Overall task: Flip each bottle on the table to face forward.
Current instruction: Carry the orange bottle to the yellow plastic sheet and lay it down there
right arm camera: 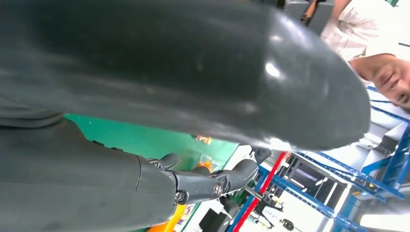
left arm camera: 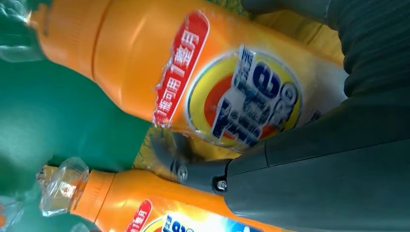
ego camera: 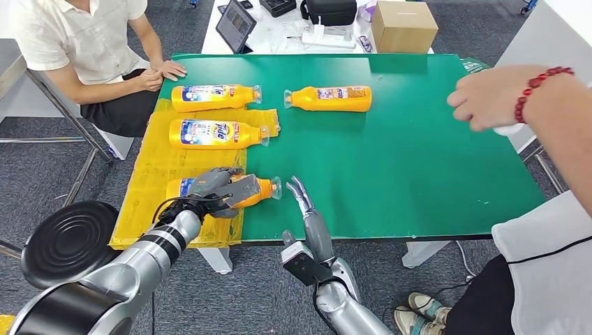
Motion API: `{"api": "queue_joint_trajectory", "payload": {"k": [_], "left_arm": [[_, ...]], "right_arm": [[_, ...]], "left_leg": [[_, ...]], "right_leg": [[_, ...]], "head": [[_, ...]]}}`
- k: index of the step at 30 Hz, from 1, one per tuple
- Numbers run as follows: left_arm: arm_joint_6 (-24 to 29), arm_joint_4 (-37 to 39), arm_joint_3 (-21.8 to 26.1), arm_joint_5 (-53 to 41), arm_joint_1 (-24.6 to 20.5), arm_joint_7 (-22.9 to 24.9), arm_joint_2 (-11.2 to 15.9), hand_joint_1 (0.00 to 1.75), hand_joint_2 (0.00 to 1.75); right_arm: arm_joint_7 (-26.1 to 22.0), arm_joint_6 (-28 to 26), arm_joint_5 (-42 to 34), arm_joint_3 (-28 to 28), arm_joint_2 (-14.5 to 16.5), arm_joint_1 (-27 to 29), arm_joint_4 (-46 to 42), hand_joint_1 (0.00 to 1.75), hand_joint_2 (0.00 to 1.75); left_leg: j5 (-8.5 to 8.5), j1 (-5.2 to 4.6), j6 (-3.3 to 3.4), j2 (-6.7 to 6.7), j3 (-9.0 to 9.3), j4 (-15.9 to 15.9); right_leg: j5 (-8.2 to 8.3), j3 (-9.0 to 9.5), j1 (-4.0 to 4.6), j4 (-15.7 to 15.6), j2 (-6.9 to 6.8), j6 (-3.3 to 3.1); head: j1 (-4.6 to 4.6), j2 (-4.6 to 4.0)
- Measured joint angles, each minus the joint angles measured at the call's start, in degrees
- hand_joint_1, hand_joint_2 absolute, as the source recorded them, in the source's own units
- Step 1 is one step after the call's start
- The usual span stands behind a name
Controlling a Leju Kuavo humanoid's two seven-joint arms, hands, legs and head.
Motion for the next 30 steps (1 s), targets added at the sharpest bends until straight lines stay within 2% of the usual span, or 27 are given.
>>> {"api": "queue_joint_trajectory", "payload": {"k": [5,15,19,21,23,26,30], "left_arm": [[-0.7,0.4,0.3,-0.3,-0.6,1.2,-0.6,0.00,1.75],[4.0,0.4,0.3,-1.5,-0.4,-0.2,-2.9,0.00,1.75],[10.2,-1.2,0.4,-0.1,0.9,-5.2,-3.3,0.00,1.75],[13.7,-3.7,0.9,2.6,2.6,-9.2,-3.6,0.00,1.75],[14.9,-7.8,1.7,7.2,5.3,-13.0,-3.7,0.00,1.75],[13.6,-17.2,2.8,15.9,11.1,-15.5,-3.0,0.00,1.75],[12.9,-28.7,3.0,22.5,17.2,-15.7,-1.0,0.00,1.75]], "right_arm": [[0.0,-0.6,-0.5,0.2,-0.1,0.0,0.3,0.00,0.00],[0.0,-1.4,-0.6,0.2,-0.2,-0.1,1.2,0.00,0.00],[0.0,-2.3,-0.5,0.0,-0.4,0.0,1.3,0.00,0.00],[0.0,-2.9,-0.6,-0.2,-0.6,0.3,1.1,0.00,0.00],[0.0,-2.8,-1.8,-0.7,-0.9,1.2,0.1,0.00,0.00],[0.0,1.7,-6.8,-2.5,-1.5,3.7,-4.2,0.00,0.00],[0.0,13.5,-13.6,-7.3,-1.4,7.3,-10.8,0.00,0.00]], "left_leg": [[0.00,0.00,0.00,-0.02,0.00,0.0],[0.00,-0.01,0.00,-0.03,-0.02,0.0],[0.00,0.00,0.00,-0.03,-0.02,0.0],[-0.01,-0.01,0.00,-0.02,-0.03,0.0],[-0.02,-0.01,0.00,-0.02,-0.03,0.0],[-0.03,-0.01,-0.01,-0.02,-0.07,0.0],[-0.04,0.02,-0.02,-0.03,-0.12,0.0]], "right_leg": [[0.00,0.00,0.00,0.0,0.00,0.00],[0.00,-0.02,0.00,0.0,-0.01,0.00],[0.00,-0.03,0.00,0.0,-0.01,0.00],[0.00,-0.03,0.00,0.0,0.00,0.00],[-0.01,-0.03,-0.01,0.0,0.00,0.00],[-0.02,-0.06,-0.01,0.0,0.00,0.00],[-0.03,-0.11,0.02,0.0,-0.01,-0.01]], "head": [[-0.01,0.00],[-0.01,0.00],[-0.01,0.00],[-0.01,0.00],[-0.02,0.00],[-0.01,0.00],[-0.01,0.00]]}}
